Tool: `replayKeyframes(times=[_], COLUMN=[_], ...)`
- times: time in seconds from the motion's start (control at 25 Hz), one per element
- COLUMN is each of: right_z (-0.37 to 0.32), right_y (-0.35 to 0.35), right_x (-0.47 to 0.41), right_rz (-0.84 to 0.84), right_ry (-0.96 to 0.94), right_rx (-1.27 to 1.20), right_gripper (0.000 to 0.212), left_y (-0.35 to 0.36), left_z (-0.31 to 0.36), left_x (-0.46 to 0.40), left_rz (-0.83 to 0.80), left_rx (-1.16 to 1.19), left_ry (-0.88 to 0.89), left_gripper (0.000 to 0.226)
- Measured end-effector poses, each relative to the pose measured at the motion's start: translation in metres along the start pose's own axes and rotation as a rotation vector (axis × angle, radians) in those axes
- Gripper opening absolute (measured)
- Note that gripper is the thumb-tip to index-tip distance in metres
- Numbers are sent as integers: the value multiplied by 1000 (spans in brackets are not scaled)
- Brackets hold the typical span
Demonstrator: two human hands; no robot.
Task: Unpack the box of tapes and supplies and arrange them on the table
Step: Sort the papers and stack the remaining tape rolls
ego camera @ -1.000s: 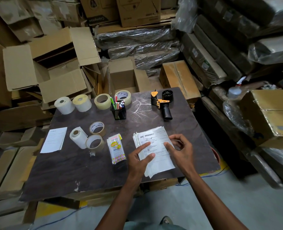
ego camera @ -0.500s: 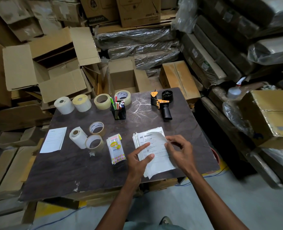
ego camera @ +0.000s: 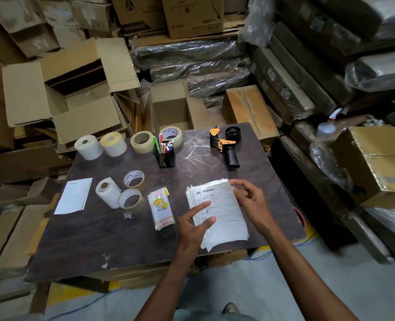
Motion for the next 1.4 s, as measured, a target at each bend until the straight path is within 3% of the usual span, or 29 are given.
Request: replayKeyframes(times=[0.16, 0.28, 0.48, 0.68, 1.0, 1.2, 1.4], right_z=[1, -8, -6, -1, 0, 2, 11], right_y=[-5, -3, -3, -10, -10, -11, -5], right_x=[-4, 3, 9, 12, 14, 14, 11], right_rz=[87, 125, 153, 252, 193, 202, 106], right_ry=[40, -41, -46, -23, -1, 55, 185], right_rx=[95, 51, 190, 167, 155, 13, 14], right_gripper=[36, 14, 19, 17, 35, 23, 32], left_y=[0, 3, 3, 5, 3, -1, 0], left_z=[1, 5, 5, 4, 4, 3, 1], left_x=[1, 1, 0, -2, -2, -3, -5], left_rz=[5, -4, -2, 19, 45, 77, 44], left_rx=[10, 12, 12, 101, 134, 135, 89], left_ry=[2, 18, 16, 4, -23, -21, -14], left_gripper=[40, 41, 42, 32, 32, 33, 34])
Point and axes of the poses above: each hand's wrist, its own x-axis away from the middle knuckle, its own y-axis out of the palm, z = x × y, the point moved 3 cm from there along -x, towards the middle knuckle, and after that the axes turned 6 degrees about x, right-handed, at the moved point
